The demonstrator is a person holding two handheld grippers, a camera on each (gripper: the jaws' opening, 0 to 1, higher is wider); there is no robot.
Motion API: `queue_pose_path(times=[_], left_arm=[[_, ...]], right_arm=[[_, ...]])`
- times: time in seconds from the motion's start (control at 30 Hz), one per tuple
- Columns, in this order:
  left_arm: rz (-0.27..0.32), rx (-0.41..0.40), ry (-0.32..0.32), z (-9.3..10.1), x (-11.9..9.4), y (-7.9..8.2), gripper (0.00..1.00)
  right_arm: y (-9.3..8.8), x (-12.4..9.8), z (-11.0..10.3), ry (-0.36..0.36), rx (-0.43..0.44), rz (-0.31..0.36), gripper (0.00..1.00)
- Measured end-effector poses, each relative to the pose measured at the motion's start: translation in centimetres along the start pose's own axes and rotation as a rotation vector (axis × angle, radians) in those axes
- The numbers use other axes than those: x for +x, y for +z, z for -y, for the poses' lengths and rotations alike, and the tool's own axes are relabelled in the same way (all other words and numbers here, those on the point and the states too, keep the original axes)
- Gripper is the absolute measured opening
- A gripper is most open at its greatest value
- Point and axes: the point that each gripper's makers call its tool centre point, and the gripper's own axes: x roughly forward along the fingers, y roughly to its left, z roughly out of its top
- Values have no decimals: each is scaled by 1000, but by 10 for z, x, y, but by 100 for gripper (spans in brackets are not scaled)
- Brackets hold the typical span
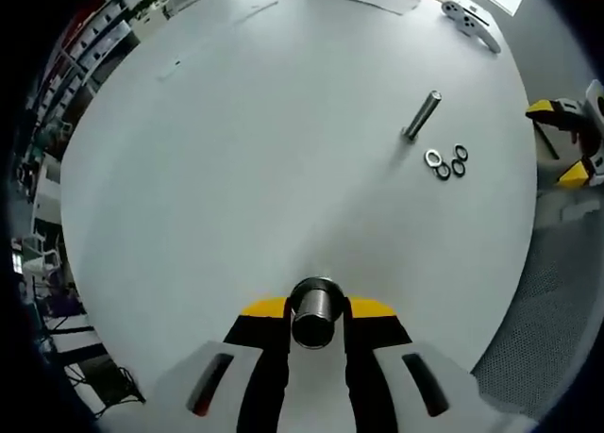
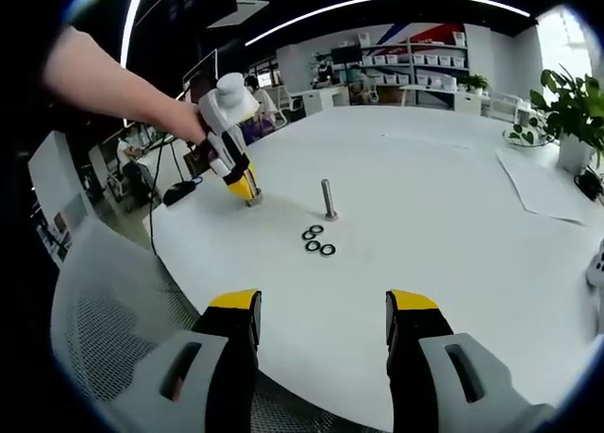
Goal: Place the washer onto the threaded stud by aligning its center hole with the stud, sliding it down to the base, and recovering from edge contact or off-axis alignment until the washer reaches the visible bottom stop.
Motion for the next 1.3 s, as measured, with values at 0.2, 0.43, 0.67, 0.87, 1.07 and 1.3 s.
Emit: queue_pose_path(times=[0.2,0.43,0.67,0.87,1.07,1.3], left_arm=[[5,-8,-5,0,1,0,19],[15,-50,-18,0,2,0,20],[34,-59,-23,2,5,-1,25],[38,-58,-19,2,5,0,26],[82,-65,2,-3,-3,4,33],[179,-112,39,-8,-18,6,36]], right_arm=[[0,0,-1,4,1,0,56],[0,0,-2,13,5,-1,56],[-1,1,-3,17,4,-3,56],[-1,1,-4,21,0,-5,56],[-1,1,-4,23,-1,-8,56],[-1,1,-4,22,-1,-8,56]])
